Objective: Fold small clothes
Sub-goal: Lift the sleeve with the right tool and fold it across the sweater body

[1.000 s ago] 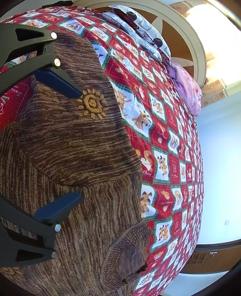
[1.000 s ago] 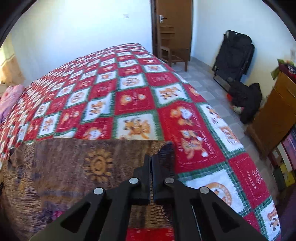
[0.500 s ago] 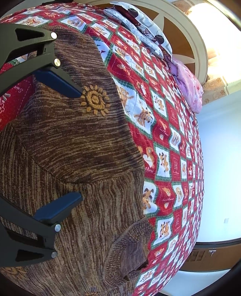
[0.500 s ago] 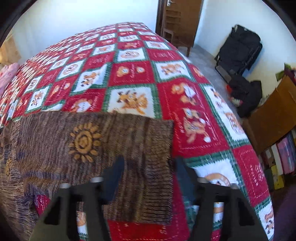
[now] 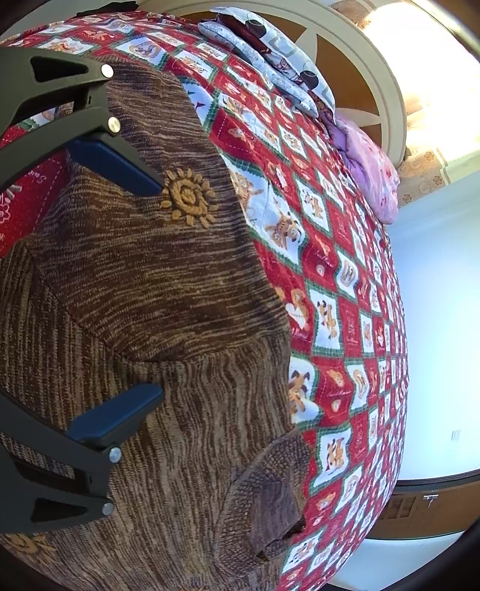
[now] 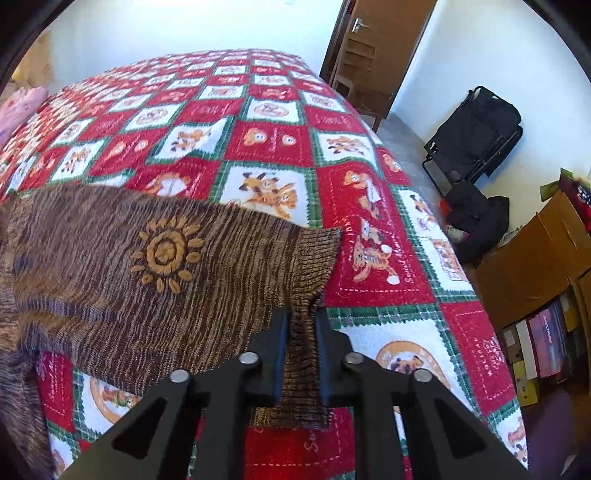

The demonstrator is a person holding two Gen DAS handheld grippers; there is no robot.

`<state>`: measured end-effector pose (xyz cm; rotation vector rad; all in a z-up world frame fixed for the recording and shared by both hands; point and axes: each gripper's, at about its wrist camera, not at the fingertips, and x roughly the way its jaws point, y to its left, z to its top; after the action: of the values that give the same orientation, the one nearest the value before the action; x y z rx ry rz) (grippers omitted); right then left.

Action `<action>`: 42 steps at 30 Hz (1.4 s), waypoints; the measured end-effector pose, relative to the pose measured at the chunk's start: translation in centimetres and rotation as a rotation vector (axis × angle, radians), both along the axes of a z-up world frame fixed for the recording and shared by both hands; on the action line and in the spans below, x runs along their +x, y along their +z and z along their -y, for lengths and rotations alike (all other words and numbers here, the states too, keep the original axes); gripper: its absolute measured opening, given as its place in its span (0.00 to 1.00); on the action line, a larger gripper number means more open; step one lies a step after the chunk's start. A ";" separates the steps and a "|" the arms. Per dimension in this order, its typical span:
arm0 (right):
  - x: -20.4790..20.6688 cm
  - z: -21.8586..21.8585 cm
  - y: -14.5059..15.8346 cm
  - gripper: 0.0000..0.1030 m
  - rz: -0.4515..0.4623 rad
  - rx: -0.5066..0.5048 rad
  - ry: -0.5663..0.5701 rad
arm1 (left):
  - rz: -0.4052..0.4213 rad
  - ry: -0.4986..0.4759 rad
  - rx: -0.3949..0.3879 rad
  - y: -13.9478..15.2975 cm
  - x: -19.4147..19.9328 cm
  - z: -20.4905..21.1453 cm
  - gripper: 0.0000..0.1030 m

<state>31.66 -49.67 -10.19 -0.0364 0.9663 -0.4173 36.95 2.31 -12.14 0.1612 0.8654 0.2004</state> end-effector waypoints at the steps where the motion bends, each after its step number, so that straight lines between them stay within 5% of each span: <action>1: -0.1 -0.2 0.4 0.02 0.012 -0.016 0.002 | -0.001 0.000 -0.003 0.0 0.0 0.0 1.00; 13: 0.4 -4.9 3.7 0.02 0.075 0.019 0.101 | -0.008 0.002 -0.049 -0.1 0.0 -0.6 1.00; 26: 3.0 -19.6 9.2 0.02 0.170 0.052 0.404 | 0.002 -0.050 -0.086 0.7 -0.7 -0.5 1.00; 31: 4.0 -26.0 7.9 0.02 0.159 0.105 0.522 | 0.011 -0.092 -0.118 1.9 -1.8 -0.2 1.00; 36: 5.2 -32.3 3.5 0.02 0.101 0.172 0.623 | 0.032 -0.128 -0.176 3.6 -2.8 -0.1 1.00; 39: 6.0 -33.9 0.5 0.04 0.036 0.308 0.683 | 0.026 -0.167 -0.195 4.3 -3.3 0.7 1.00; 41: 5.8 -33.8 -0.4 0.22 0.006 0.357 0.693 | 0.020 -0.184 -0.191 4.5 -3.6 1.3 1.00; 42: 5.1 -33.1 -0.5 0.53 0.010 0.379 0.704 | 0.016 -0.198 -0.185 4.6 -3.8 1.8 1.00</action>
<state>36.79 -16.57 -10.72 -0.0281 0.9442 0.4136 33.12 0.47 -7.51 0.0718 0.8414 -0.0639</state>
